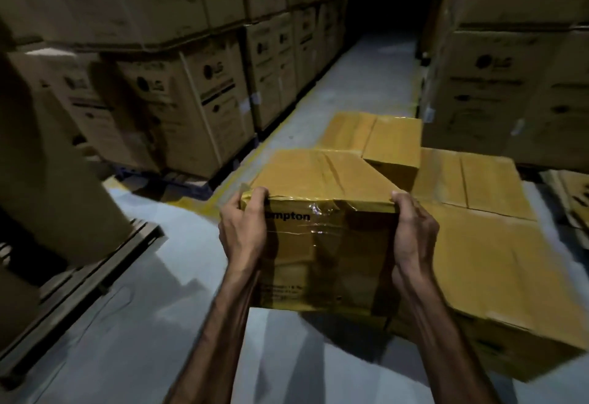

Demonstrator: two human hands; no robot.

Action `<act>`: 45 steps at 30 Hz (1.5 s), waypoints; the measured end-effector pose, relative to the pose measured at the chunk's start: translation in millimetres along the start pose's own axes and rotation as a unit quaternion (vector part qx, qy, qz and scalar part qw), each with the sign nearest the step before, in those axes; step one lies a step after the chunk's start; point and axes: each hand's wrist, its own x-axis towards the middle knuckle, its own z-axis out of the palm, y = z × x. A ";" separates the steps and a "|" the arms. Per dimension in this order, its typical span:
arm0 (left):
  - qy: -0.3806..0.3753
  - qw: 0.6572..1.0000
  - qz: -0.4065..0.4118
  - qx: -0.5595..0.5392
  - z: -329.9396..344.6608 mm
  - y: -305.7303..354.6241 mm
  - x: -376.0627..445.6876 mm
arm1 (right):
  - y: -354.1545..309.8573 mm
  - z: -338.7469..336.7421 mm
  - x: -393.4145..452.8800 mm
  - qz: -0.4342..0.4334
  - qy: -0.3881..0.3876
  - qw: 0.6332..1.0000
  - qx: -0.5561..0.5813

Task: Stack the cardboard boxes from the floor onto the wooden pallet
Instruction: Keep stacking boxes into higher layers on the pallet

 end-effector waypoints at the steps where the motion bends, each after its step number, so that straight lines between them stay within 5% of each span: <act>1: -0.020 1.000 0.005 0.003 20.6 4.8 -1.5 | -1.7 -14.6 9.9 -0.005 0.021 1.000 -0.003; 12: -0.262 0.965 0.006 0.024 222.2 17.8 10.7 | 3.9 -120.4 89.7 -0.043 0.252 0.963 -0.088; 21: -0.402 0.914 -0.036 0.036 372.5 7.9 68.5 | 1.1 -120.3 172.0 0.017 0.355 0.926 -0.130; 35: -0.456 0.887 -0.051 0.057 538.3 48.2 93.4 | -21.1 -162.8 357.7 0.084 0.385 0.893 -0.218; 45: -0.357 0.932 -0.062 0.008 726.0 70.3 101.8 | -17.2 -239.8 581.2 0.040 0.341 0.925 -0.166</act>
